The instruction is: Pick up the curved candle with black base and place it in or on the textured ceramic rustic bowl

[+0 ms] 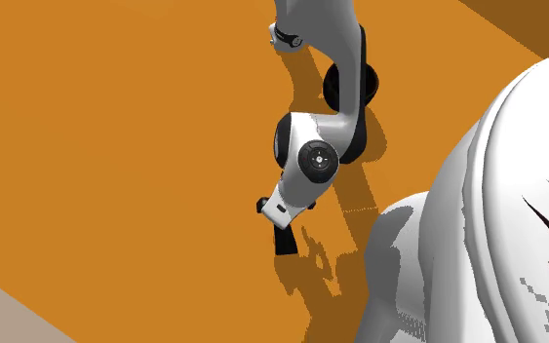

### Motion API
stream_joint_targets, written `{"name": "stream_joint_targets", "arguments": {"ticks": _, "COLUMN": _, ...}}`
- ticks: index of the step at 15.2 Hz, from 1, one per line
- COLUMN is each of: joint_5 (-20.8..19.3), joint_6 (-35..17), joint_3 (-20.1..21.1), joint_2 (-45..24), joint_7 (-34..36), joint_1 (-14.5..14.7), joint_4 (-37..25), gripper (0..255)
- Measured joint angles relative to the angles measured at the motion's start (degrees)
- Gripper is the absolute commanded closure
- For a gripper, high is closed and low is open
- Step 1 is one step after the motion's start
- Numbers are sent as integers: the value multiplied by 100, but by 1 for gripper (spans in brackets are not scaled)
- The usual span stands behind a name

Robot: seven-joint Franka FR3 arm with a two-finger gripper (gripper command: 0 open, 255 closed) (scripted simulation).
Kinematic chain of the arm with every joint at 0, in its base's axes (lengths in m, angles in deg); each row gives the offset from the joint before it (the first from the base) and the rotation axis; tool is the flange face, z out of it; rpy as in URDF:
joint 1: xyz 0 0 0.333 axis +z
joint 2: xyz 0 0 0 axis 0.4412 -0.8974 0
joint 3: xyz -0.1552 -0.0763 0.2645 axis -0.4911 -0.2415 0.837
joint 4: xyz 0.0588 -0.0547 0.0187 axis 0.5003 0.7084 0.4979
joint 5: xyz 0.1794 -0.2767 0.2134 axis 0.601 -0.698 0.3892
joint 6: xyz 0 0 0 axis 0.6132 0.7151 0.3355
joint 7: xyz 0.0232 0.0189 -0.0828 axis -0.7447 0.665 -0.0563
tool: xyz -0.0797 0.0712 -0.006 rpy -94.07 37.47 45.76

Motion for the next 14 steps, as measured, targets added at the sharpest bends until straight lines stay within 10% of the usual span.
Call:
{"name": "stream_joint_targets", "arguments": {"ticks": 9, "joint_5": 17, "joint_6": -163, "joint_3": 9, "joint_2": -189, "joint_7": -10, "joint_1": -35, "joint_4": -30, "gripper": 0}}
{"name": "stream_joint_targets", "arguments": {"ticks": 10, "joint_5": 17, "joint_6": -163, "joint_3": 9, "joint_2": -189, "joint_7": -10, "joint_1": -35, "joint_4": -30, "gripper": 255}}
{"name": "stream_joint_targets", "arguments": {"ticks": 14, "joint_5": 17, "joint_6": -164, "joint_3": 9, "joint_2": -188, "joint_7": -10, "joint_1": -35, "joint_4": -30, "gripper": 255}}
